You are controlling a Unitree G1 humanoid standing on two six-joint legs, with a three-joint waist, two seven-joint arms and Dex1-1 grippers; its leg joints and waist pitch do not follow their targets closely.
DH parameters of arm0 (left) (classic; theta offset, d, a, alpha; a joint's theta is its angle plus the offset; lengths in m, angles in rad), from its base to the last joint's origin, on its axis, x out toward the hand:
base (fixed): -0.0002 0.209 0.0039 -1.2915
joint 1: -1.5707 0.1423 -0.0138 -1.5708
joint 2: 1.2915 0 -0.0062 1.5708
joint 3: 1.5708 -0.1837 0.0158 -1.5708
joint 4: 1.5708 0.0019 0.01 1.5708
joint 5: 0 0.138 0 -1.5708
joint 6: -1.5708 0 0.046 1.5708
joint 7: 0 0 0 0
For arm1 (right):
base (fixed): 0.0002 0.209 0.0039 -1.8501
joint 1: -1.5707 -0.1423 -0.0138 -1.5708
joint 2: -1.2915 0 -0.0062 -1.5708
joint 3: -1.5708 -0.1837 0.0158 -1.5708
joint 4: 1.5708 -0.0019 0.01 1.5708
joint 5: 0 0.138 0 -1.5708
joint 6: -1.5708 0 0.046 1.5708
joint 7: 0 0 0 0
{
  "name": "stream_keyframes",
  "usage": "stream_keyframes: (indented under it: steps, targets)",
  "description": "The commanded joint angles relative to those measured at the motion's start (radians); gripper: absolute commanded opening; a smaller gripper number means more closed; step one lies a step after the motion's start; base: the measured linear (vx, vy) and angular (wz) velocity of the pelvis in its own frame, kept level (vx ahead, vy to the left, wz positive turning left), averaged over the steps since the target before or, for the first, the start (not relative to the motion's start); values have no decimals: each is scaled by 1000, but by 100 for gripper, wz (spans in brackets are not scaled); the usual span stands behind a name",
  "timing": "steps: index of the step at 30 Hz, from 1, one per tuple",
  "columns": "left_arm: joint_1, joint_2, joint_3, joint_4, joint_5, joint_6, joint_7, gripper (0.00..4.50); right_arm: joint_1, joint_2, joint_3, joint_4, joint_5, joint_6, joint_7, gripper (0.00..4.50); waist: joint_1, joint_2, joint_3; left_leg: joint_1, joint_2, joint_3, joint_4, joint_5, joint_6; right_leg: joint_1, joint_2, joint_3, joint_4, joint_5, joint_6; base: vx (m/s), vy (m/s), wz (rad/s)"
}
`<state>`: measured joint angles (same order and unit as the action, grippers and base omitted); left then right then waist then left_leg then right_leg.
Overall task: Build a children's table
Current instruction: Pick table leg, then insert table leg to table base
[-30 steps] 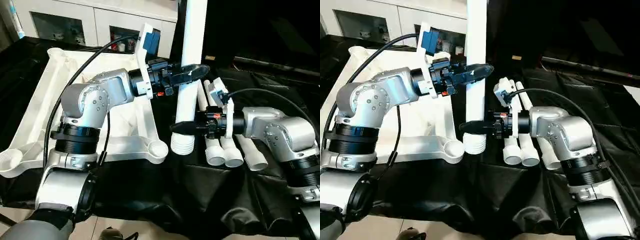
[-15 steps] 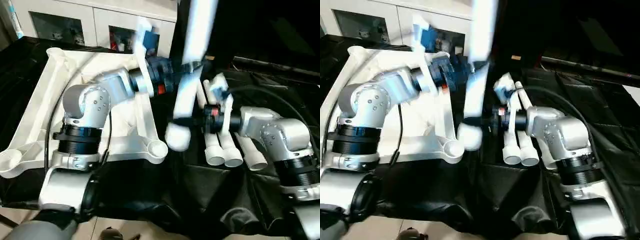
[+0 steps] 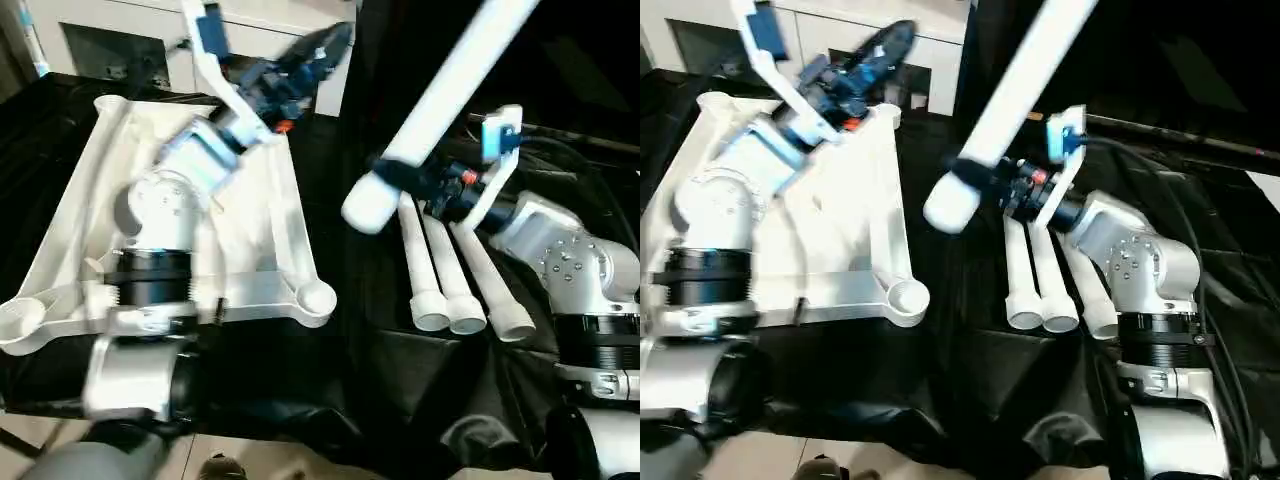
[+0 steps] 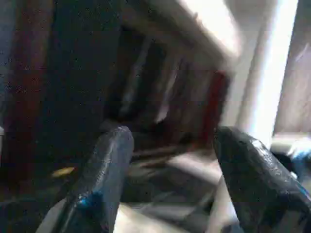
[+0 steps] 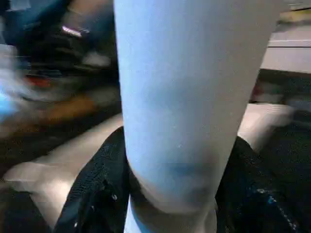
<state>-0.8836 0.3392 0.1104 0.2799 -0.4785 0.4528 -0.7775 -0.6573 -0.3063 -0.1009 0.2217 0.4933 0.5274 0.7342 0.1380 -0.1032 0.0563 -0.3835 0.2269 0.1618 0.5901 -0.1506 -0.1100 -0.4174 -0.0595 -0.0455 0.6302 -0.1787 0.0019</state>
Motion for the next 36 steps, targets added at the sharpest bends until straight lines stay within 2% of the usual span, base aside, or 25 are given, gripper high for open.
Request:
stream_keyframes:
  steps: [1,2,5,6,7,8,9,10,11,12,14,17,18,23,25,31,36]
  targets:
    - [39,77,-94,10,138,-86,-74,313,17,0,12,32,-67,-59,-62,189,-6,30,-72,22,-4,9,-69,-200,-81,52,-56,28,-75,-231,-93,0,0,0]
    - [50,98,-108,11,157,-100,-90,313,18,1,10,39,-70,-64,-69,189,-6,36,-72,25,-4,8,-69,-207,-83,51,-56,29,-74,-223,-97,0,0,0]
    - [128,192,-174,-43,182,-107,-217,313,34,-7,17,33,-64,-69,-41,189,-3,35,-75,29,-2,11,-67,-203,-79,52,-56,29,-64,-146,-139,0,0,0]
    - [171,228,-196,-77,168,-81,-274,313,41,1,11,20,-40,-56,-23,189,-5,35,-73,26,-1,11,-69,-201,-75,53,-55,30,-58,-127,-155,0,0,0]
    - [232,288,-248,-122,178,-68,-338,313,53,10,12,1,-21,-46,-2,189,-7,17,-74,26,1,15,-68,-204,-70,53,-55,29,-56,-116,-167,0,0,0]
    - [232,288,-248,-122,178,-68,-338,313,53,10,12,1,-21,-46,-2,189,-4,24,-73,24,1,12,-69,-197,-67,55,-57,29,-51,-115,-171,0,0,0]
    - [253,311,-273,-135,193,-73,-350,313,59,10,22,-2,-21,-42,10,189,-5,27,-70,28,0,17,-70,-205,-62,47,-54,31,-56,-125,-170,0,0,0]
    - [271,327,-295,-141,209,-82,-362,313,67,10,33,-3,-22,-38,23,189,-5,19,-71,30,1,17,-69,-209,-59,48,-55,30,-57,-132,-173,0,0,0]
    - [292,343,-326,-144,231,-99,-384,313,77,11,49,-5,-22,-34,41,189,-4,16,-68,26,2,17,-72,-211,-57,50,-57,31,-59,-152,-169,0,0,0]
    - [306,356,-355,-139,251,-112,-409,313,89,10,68,-10,-24,-25,59,189,-4,21,-65,28,1,16,-73,-232,-57,47,-58,31,-63,-193,-159,0,0,0]
    - [315,361,-382,-120,278,-135,-430,313,97,8,81,-14,-27,-23,70,189,-4,20,-64,29,1,15,-75,-264,-65,45,-63,33,-73,-265,-138,0,0,0]
    - [300,336,-408,-22,343,-220,-432,313,113,18,84,-33,-21,-22,65,189,-4,16,-63,28,0,15,-75,-271,-67,44,-63,35,-77,-303,-121,0,0,0]
    - [299,336,-410,-22,337,-202,-432,313,115,22,82,-40,-15,-15,62,189,-4,19,-64,26,-1,13,-76,-275,-71,44,-64,34,-78,-321,-111,0,0,0]
    - [304,341,-431,-17,337,-175,-437,274,118,31,84,-43,-22,-15,48,189,-8,20,-64,29,0,11,-76,-300,-74,40,-66,33,-78,-347,-122,0,0,0]
    - [315,355,-453,-24,350,-164,-461,257,125,34,93,-55,-24,-11,45,189,-8,21,-65,30,1,12,-75,-292,-71,38,-63,34,-77,-324,-127,0,0,0]
    - [335,362,-466,-10,386,-176,-483,203,133,44,102,-66,-27,-5,38,189,-7,23,-68,26,0,13,-74,-253,-70,44,-61,33,-67,-238,-146,0,0,0]
    - [334,362,-481,10,410,-197,-472,162,131,41,104,-65,-32,-4,39,189,-7,25,-67,28,0,13,-75,-267,-71,43,-61,34,-69,-251,-143,0,0,0]
